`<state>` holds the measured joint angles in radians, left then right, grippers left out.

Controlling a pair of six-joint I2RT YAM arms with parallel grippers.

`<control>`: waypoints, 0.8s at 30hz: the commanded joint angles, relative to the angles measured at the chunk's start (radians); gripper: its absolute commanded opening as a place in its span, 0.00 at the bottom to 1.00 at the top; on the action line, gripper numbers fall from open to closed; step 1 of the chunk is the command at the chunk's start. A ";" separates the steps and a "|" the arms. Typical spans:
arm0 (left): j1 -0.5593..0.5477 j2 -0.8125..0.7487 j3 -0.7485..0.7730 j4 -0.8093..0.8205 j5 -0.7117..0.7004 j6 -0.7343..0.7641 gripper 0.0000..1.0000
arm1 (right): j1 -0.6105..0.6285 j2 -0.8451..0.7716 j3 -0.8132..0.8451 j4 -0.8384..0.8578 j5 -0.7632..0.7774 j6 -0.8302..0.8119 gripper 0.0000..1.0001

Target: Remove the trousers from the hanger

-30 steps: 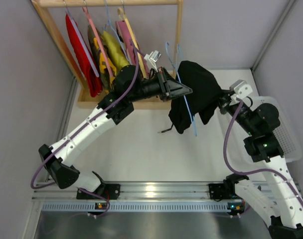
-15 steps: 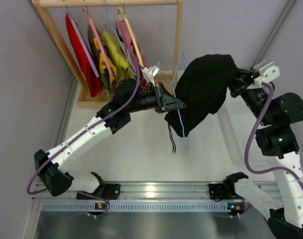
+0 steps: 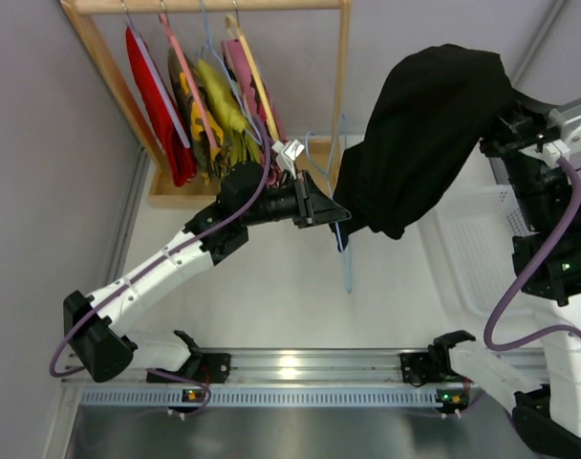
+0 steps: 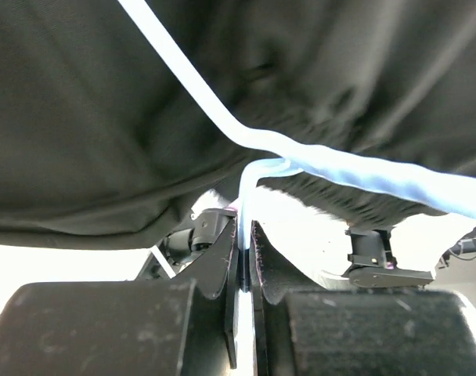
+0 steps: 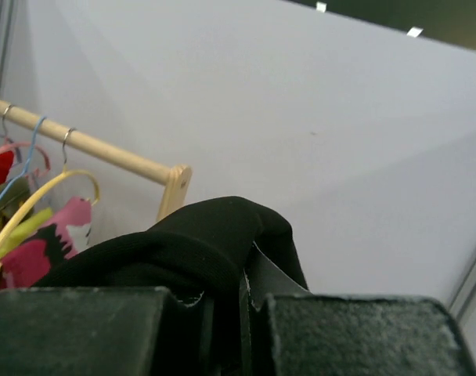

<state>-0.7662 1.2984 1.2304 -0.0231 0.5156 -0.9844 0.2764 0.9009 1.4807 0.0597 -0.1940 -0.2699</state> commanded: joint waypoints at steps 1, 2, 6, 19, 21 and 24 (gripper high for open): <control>0.005 -0.036 -0.012 0.063 -0.003 0.035 0.00 | -0.013 0.003 0.102 0.195 0.044 -0.095 0.00; 0.005 -0.037 -0.016 0.064 -0.003 0.035 0.00 | -0.013 0.007 0.108 0.199 0.050 -0.110 0.00; 0.005 -0.039 -0.020 0.063 -0.002 0.044 0.00 | -0.013 0.033 0.150 0.244 0.071 -0.179 0.00; 0.005 -0.048 -0.063 0.046 -0.006 0.064 0.00 | -0.013 0.160 0.346 0.302 0.122 -0.363 0.00; 0.005 -0.053 -0.071 0.032 -0.012 0.076 0.00 | -0.013 0.177 0.365 0.316 0.133 -0.412 0.00; 0.005 -0.056 -0.104 0.028 -0.019 0.095 0.00 | -0.016 0.211 0.407 0.322 0.149 -0.462 0.00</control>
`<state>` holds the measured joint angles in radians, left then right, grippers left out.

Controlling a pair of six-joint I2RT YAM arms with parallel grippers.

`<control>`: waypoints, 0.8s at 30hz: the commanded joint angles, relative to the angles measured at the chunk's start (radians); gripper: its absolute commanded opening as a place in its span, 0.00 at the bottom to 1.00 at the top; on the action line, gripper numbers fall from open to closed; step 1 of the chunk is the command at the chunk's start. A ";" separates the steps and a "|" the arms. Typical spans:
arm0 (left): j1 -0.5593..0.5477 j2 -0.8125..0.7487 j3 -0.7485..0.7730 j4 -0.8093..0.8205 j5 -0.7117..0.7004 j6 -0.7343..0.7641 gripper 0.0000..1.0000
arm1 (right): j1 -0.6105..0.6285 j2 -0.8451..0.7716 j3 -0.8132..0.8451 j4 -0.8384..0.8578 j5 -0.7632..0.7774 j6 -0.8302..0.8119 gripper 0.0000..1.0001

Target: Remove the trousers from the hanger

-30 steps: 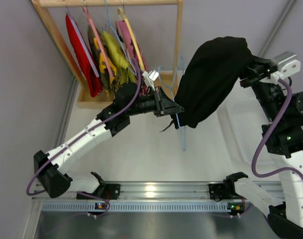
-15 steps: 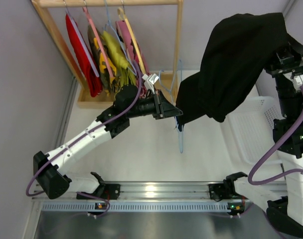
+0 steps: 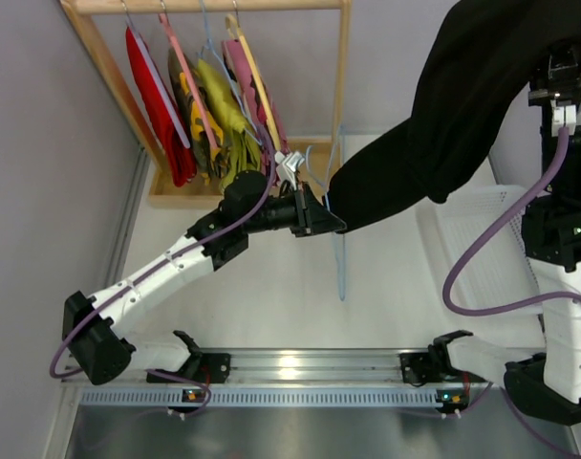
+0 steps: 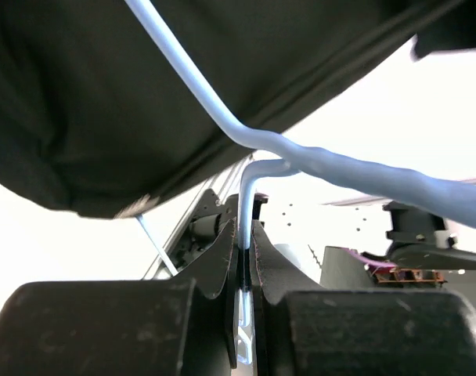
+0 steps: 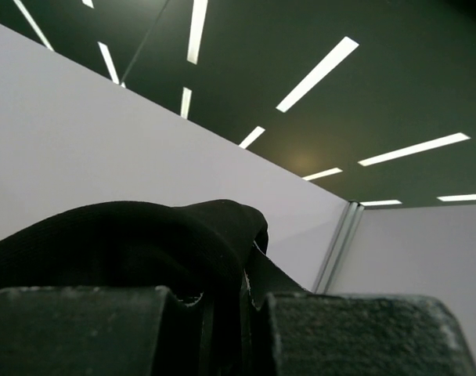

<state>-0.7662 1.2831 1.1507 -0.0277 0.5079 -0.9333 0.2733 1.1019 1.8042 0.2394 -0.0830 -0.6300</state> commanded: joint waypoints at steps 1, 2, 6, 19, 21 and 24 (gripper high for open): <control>0.005 -0.044 -0.034 0.032 -0.014 0.050 0.00 | -0.013 0.018 0.095 0.143 0.049 -0.106 0.00; 0.005 -0.044 -0.046 0.016 -0.016 0.051 0.00 | -0.017 0.026 0.106 0.140 0.052 -0.114 0.00; 0.005 -0.048 -0.095 0.000 -0.019 0.059 0.00 | -0.036 0.071 0.153 0.153 0.068 -0.146 0.00; 0.005 -0.074 -0.123 -0.012 -0.014 0.116 0.00 | -0.215 0.099 0.195 0.181 0.039 -0.140 0.00; 0.005 -0.076 -0.118 -0.014 -0.014 0.117 0.00 | -0.261 0.102 0.184 0.178 0.035 -0.122 0.00; 0.007 -0.082 -0.111 -0.017 -0.012 0.126 0.00 | -0.370 0.084 0.105 0.189 0.008 -0.071 0.00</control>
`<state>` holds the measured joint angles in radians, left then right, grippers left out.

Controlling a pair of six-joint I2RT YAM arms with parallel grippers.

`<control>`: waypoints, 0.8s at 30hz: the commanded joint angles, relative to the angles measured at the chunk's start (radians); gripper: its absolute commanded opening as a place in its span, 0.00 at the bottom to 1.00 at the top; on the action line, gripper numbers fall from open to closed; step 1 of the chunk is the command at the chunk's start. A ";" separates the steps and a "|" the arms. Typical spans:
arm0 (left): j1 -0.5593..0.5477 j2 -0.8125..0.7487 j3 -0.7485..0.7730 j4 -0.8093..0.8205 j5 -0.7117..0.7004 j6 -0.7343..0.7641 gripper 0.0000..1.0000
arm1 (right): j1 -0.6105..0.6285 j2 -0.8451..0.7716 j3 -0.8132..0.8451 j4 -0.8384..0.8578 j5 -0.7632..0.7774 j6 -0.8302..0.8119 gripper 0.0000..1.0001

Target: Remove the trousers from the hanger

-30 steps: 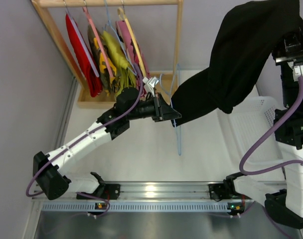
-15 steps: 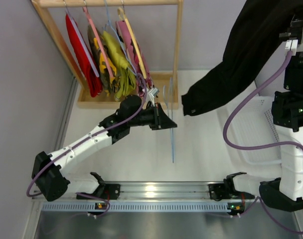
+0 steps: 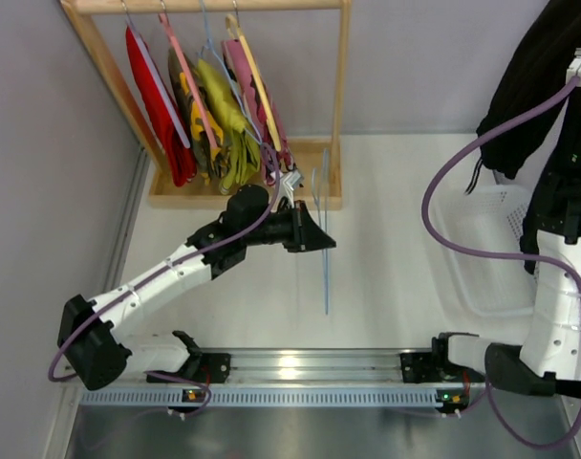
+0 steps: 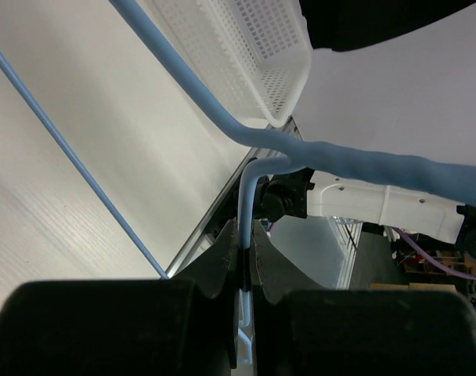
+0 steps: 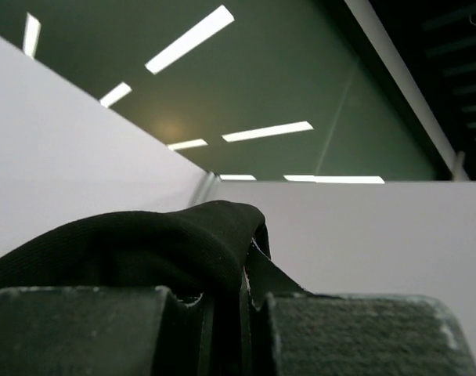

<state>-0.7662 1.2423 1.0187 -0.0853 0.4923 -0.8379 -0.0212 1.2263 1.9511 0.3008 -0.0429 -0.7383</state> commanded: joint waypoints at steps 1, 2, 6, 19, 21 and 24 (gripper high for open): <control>0.007 -0.041 0.026 0.042 0.005 0.033 0.00 | -0.133 -0.048 -0.075 0.142 -0.057 0.053 0.00; 0.005 -0.043 0.027 0.042 0.005 0.040 0.00 | -0.164 -0.053 -0.104 0.155 -0.067 0.092 0.00; 0.005 -0.057 0.029 0.025 0.005 0.062 0.00 | -0.331 -0.082 -0.251 0.228 -0.146 0.232 0.00; 0.007 -0.049 0.118 -0.004 0.005 0.149 0.00 | -0.556 -0.148 -0.486 0.324 -0.360 0.410 0.00; 0.010 -0.053 0.138 -0.001 0.009 0.172 0.00 | -0.577 -0.177 -0.558 0.324 -0.406 0.427 0.00; 0.016 -0.067 0.161 -0.004 0.022 0.190 0.00 | -0.599 -0.237 -0.676 0.305 -0.462 0.415 0.00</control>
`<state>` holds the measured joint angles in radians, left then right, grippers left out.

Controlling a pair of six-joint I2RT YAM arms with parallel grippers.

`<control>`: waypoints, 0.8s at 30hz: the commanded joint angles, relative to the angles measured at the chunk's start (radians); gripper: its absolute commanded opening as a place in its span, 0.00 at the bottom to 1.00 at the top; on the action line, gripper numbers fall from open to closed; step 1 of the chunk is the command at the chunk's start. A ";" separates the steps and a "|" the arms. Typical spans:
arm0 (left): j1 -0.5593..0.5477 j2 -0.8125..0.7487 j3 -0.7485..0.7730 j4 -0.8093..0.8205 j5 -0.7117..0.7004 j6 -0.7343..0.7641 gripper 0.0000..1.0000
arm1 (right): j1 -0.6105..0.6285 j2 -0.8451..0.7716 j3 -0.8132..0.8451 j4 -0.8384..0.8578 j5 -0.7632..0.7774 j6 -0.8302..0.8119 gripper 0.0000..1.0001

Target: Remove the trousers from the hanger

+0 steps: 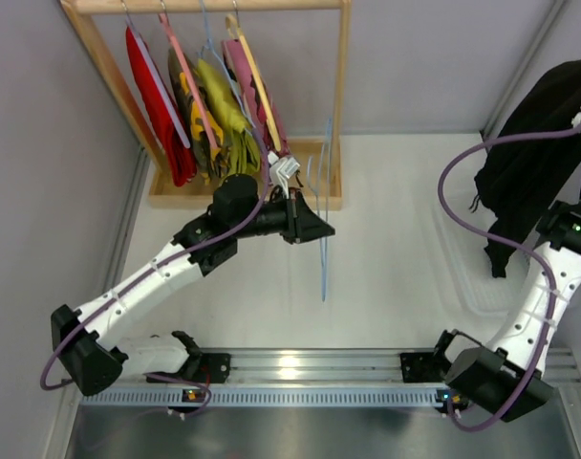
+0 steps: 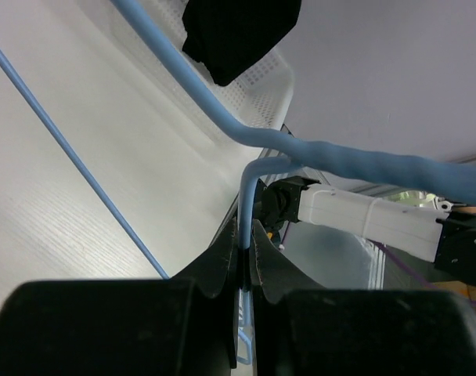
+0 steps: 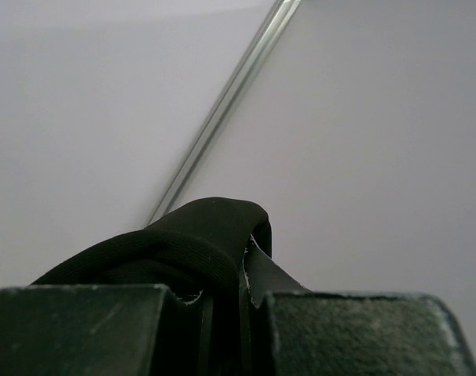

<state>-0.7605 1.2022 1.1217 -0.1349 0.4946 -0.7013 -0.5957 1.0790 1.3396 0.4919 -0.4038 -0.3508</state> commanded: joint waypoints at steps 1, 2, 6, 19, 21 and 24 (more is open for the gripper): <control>0.013 -0.029 0.069 0.043 0.019 0.063 0.00 | -0.032 -0.103 -0.091 0.103 -0.118 0.027 0.00; 0.015 -0.032 0.072 0.041 0.022 0.084 0.00 | -0.036 -0.128 -0.144 0.091 -0.134 0.032 0.00; 0.047 -0.049 0.089 0.037 0.079 0.138 0.00 | -0.050 -0.189 -0.287 0.027 -0.205 0.032 0.00; 0.122 -0.108 0.089 -0.058 0.145 0.206 0.00 | -0.078 -0.149 -0.462 -0.315 -0.308 -0.134 0.00; 0.127 -0.125 0.082 -0.083 0.137 0.238 0.00 | -0.084 -0.122 -0.465 -0.424 -0.320 -0.158 0.00; 0.139 -0.151 0.081 -0.110 0.136 0.266 0.00 | -0.084 -0.055 -0.442 -0.599 -0.352 -0.197 0.00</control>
<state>-0.6346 1.1004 1.1900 -0.2409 0.6132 -0.4980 -0.6659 0.9768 0.8639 0.0669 -0.6846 -0.4839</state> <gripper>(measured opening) 0.085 0.045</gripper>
